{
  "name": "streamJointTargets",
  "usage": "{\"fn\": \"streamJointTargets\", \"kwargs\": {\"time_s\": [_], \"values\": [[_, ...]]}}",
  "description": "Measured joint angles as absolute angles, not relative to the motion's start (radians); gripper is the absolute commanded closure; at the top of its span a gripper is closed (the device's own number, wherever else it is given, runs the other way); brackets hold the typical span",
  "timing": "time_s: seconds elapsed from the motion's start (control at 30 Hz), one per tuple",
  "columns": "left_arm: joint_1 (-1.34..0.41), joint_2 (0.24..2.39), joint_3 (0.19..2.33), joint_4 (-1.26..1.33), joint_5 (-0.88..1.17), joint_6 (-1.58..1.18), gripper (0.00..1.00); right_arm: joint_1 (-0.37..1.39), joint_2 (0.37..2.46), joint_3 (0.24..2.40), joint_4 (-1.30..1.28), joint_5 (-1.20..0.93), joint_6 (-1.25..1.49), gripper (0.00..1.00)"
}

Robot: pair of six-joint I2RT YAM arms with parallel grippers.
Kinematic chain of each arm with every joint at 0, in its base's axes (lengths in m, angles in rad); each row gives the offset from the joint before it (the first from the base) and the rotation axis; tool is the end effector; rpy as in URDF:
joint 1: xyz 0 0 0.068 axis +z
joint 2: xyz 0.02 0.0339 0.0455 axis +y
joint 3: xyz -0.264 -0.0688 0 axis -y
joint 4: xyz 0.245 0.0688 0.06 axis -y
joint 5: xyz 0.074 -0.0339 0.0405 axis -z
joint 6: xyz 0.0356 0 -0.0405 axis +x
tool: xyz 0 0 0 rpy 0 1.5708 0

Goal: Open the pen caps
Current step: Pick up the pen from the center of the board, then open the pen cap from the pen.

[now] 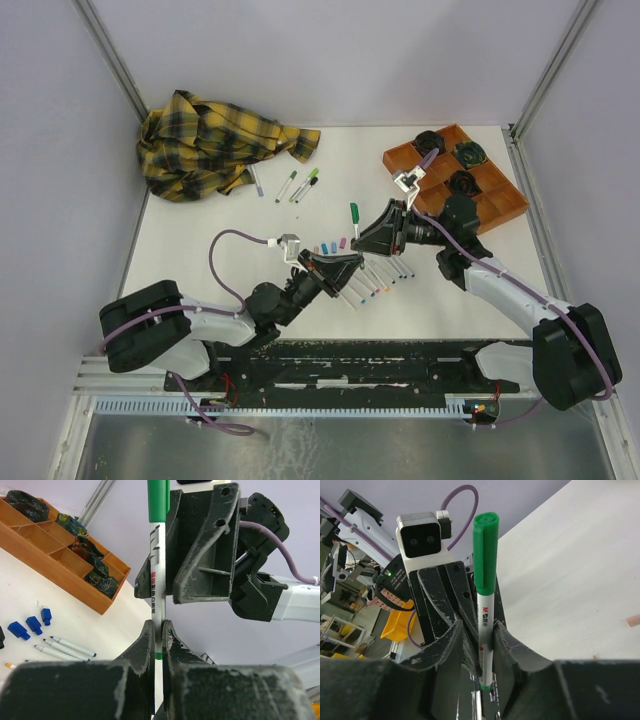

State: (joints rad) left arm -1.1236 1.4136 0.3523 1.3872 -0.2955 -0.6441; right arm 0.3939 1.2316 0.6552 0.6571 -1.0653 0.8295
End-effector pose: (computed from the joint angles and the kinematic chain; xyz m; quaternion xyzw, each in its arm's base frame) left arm 0.1187 -0.2236 0.2242 0.0208 0.5886 -0.5669 0.5760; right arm 0.2293 0.1290 0.2866 -0.2382 0.6509 0.6455 0.3207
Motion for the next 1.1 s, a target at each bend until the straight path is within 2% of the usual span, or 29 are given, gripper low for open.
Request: {"fn": "streamJointTargets", "kwargs": {"time_s": [0.13,0.17,0.2,0.33,0.4,0.53,0.63,0.8,1.0,1.1], "values": [[-1.129,1.414,0.353,1.395,-0.297,-0.648,0.97,0.398,1.236,0.656,0.636,-1.063,0.809,0.96],[-1.13,1.414,0.353,1.394,-0.298,-0.648,0.97,0.397,1.237,0.657,0.634,-1.064,0.804,1.0],[-1.13,1.414,0.353,1.394,-0.298,-0.651,0.92,0.397,1.237,0.657,0.632,-1.062,0.799,1.0],[-1.13,1.411,0.353,1.386,-0.299,-0.66,0.58,0.397,1.237,0.658,0.624,-1.063,0.786,1.0],[-1.13,1.404,0.354,1.367,-0.297,-0.663,0.45,0.4,1.237,0.659,0.612,-1.069,0.783,1.0],[-1.13,1.349,0.354,1.29,-0.287,-0.664,0.28,0.403,1.237,0.667,0.58,-1.081,0.767,1.0],[-1.126,1.28,0.353,1.234,-0.278,-0.662,0.19,0.404,1.237,0.674,0.558,-1.085,0.753,1.0],[-1.063,1.14,0.366,1.074,-0.207,-0.662,0.18,0.404,1.237,0.687,0.515,-1.098,0.726,1.0],[-0.858,1.119,0.457,0.905,0.039,-0.69,0.18,0.404,1.238,0.695,0.485,-1.121,0.704,1.0],[-0.789,1.143,0.496,0.885,0.156,-0.716,0.24,0.404,1.238,0.704,0.471,-1.137,0.691,1.0]]}}
